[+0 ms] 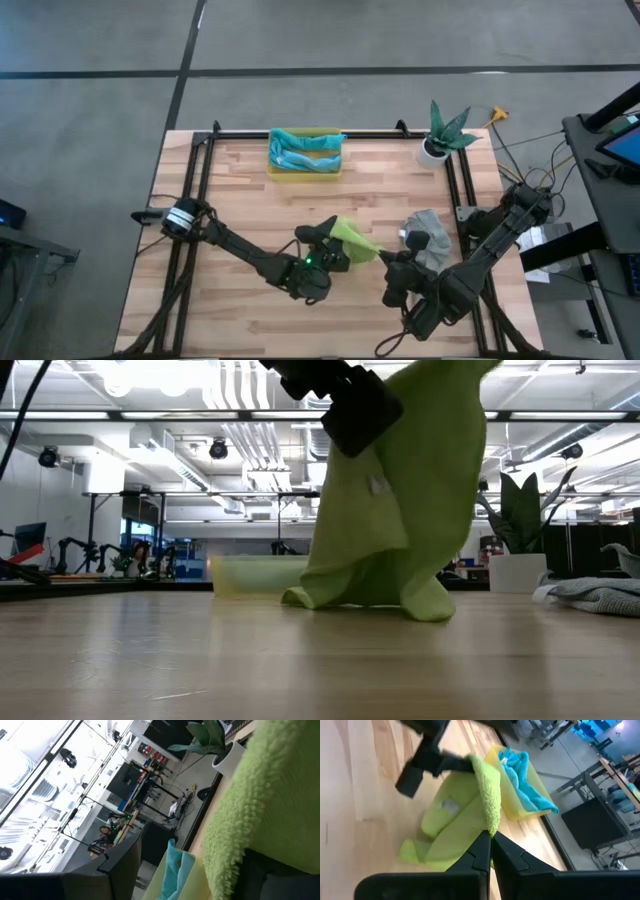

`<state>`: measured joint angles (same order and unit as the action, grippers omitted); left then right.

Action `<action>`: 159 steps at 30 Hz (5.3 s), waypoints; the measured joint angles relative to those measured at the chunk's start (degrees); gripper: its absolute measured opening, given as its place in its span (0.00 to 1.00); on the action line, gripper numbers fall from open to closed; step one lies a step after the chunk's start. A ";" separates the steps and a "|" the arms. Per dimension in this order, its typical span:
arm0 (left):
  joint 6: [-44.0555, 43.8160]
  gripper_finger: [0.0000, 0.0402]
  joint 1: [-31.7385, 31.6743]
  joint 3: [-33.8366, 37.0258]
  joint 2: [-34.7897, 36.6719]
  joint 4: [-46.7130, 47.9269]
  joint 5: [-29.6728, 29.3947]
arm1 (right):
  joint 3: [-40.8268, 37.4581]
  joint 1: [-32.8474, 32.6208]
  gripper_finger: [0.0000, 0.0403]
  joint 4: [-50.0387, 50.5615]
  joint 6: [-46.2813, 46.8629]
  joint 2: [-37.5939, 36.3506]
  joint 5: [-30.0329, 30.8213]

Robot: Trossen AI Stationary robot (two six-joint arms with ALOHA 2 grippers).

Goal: Roll microfiber towels into tight, uniform cylinder then place into a basket
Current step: Roll the green towel

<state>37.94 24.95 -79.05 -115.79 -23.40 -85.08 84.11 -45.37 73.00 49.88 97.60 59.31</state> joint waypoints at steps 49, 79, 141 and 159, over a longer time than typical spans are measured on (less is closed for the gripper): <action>-10.55 0.00 3.47 1.82 9.01 20.63 71.48 | -8.98 -2.80 0.02 -10.03 -11.90 0.17 0.65; -27.28 0.08 1.96 6.91 9.57 29.99 42.51 | -12.33 0.56 0.02 -3.12 -0.67 0.09 -7.16; 14.91 0.45 7.17 -19.55 -13.84 55.12 43.88 | -13.28 2.92 0.02 -9.48 -6.61 0.09 -7.43; 13.47 0.45 4.75 -18.33 -14.36 55.45 43.81 | -13.30 2.92 0.02 -11.25 -8.24 0.09 -7.46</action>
<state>51.41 29.70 -97.38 -130.15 32.05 -41.27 70.81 -42.46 61.75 41.63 97.69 51.86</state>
